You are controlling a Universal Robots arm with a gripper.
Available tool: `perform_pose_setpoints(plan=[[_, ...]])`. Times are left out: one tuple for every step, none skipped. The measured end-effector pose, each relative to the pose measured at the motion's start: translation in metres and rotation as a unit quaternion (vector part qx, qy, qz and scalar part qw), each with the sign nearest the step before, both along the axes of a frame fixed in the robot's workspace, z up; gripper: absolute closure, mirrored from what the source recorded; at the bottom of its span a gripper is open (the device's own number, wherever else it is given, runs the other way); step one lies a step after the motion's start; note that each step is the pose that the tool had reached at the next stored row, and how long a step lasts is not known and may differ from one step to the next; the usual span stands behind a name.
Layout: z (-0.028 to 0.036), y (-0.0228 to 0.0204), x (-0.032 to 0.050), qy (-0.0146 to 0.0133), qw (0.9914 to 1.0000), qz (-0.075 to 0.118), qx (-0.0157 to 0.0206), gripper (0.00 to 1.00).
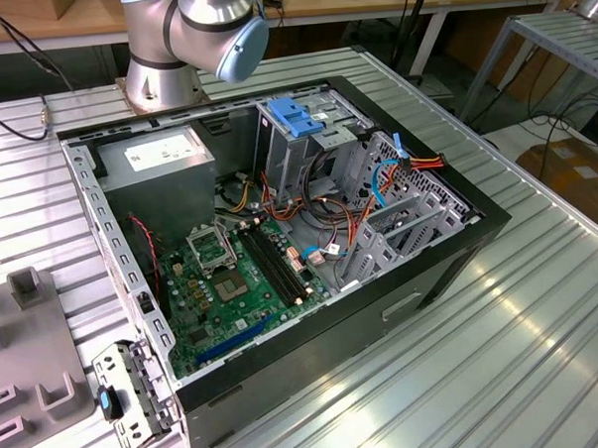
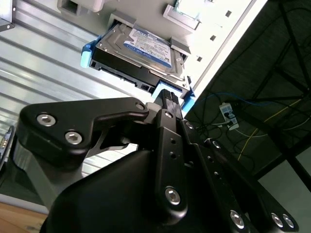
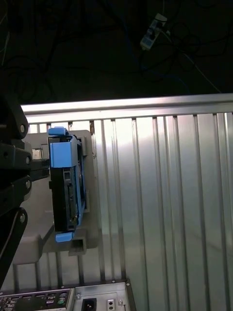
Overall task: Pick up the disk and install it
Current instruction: 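Pick up the disk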
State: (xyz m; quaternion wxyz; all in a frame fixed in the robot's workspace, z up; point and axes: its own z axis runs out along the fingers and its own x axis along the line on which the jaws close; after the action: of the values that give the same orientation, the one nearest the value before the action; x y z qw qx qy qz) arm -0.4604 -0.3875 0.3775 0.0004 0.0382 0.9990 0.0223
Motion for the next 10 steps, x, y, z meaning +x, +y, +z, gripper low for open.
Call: perform_pose_setpoints(plan=[[0.0, 0.0, 0.0, 0.0, 1.0, 0.0, 0.0, 0.89], [0.0, 0.0, -0.0001, 0.0, 1.0, 0.0, 0.0, 0.89], [0.0, 0.0, -0.0002, 0.0, 1.0, 0.0, 0.0, 0.89], [0.0, 0.0, -0.0002, 0.0, 1.0, 0.0, 0.0, 0.89], [0.0, 0.0, -0.0002, 0.0, 1.0, 0.0, 0.0, 0.89], [0.0, 0.0, -0.0002, 0.0, 1.0, 0.001, 0.0, 0.89], [0.0, 0.0, -0.0003, 0.0, 0.99999, 0.003, 0.0, 0.89], [0.0001, 0.0, -0.0003, 0.0, 0.99997, 0.008, 0.0, 0.89], [0.0, 0.0, -0.0003, 0.0, 0.99993, 0.012, 0.0, 0.89], [0.0, 0.0, -0.0003, 0.0, 0.99981, 0.02, 0.0, 0.89]])
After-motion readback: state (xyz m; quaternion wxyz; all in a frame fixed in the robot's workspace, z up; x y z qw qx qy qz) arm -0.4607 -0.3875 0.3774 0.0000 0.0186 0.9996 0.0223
